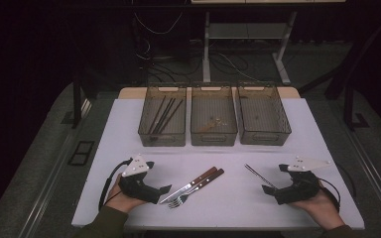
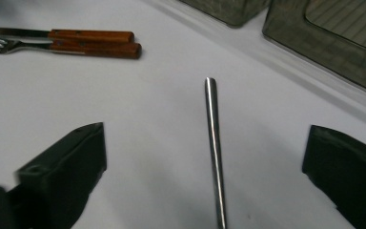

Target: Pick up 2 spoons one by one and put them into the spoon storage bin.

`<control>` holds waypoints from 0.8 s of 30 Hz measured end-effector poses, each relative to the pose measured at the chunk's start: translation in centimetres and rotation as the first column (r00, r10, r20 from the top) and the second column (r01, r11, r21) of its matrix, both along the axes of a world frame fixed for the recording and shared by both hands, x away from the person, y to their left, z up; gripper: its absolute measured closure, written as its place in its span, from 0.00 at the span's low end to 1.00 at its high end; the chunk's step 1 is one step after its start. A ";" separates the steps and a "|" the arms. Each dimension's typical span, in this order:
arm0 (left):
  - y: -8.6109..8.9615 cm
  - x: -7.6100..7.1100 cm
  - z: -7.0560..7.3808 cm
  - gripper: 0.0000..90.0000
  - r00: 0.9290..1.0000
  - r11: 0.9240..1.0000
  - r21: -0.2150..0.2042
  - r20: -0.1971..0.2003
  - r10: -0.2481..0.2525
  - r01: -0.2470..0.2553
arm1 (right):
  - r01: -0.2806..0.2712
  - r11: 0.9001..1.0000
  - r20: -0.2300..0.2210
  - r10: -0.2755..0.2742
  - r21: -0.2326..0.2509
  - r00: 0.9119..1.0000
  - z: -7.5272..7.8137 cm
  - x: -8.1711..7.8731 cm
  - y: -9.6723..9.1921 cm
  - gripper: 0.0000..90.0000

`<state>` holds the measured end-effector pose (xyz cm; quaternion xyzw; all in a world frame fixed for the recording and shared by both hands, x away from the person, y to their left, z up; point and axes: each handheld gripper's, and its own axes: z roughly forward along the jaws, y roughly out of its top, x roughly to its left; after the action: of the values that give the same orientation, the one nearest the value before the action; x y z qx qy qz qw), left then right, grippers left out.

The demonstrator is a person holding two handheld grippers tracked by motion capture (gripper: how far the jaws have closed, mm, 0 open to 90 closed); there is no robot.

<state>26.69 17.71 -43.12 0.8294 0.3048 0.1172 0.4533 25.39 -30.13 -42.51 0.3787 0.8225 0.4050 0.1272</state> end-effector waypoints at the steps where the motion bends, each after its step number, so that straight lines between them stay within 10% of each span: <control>1: 0.1 -0.1 -0.1 0.00 1.000 1.000 -0.005 -0.002 0.002 -0.002 | 0.010 1.000 -0.004 -0.010 -0.006 1.000 0.0 0.0 -0.2 0.07; 24: -0.5 -0.1 -0.6 0.00 0.999 0.999 0.021 -0.016 -0.034 0.035 | 0.012 0.999 -0.160 -0.018 -0.036 0.987 -1.4 -2.6 -5.6 0.48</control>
<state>26.60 17.23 -43.77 0.8403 0.2928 0.1060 0.4438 22.84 -35.68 -43.94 0.4139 0.8341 0.3577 0.0705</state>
